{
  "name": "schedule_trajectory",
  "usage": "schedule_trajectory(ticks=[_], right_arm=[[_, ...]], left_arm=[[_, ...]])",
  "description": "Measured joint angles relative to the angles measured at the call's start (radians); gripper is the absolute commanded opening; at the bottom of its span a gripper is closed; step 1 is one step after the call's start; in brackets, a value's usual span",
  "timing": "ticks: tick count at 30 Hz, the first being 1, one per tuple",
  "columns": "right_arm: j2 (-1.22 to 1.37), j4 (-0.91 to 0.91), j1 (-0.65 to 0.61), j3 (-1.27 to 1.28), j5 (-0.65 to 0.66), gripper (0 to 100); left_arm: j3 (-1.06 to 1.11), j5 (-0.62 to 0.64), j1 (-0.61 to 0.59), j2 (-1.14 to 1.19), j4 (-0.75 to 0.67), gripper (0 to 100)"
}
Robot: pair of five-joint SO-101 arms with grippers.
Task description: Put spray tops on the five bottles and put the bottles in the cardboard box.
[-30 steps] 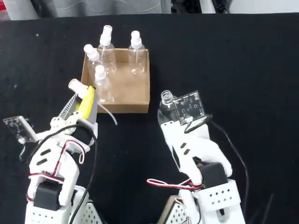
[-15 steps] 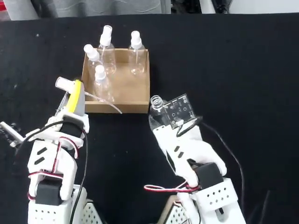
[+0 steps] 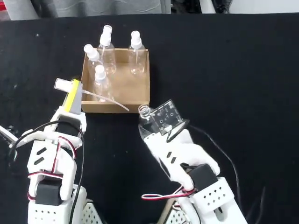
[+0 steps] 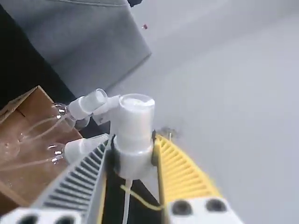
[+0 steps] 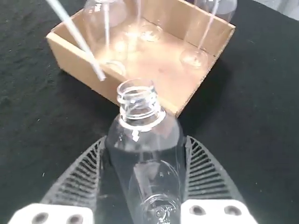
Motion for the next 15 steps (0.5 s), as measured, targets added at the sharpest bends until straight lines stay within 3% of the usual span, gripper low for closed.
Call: schedule_trajectory(ticks=[15], right_arm=[[0.000,-0.252,-0.002,0.161,0.083,9.6]], left_arm=[[0.000,0.064,0.000,0.000,-0.080,3]])
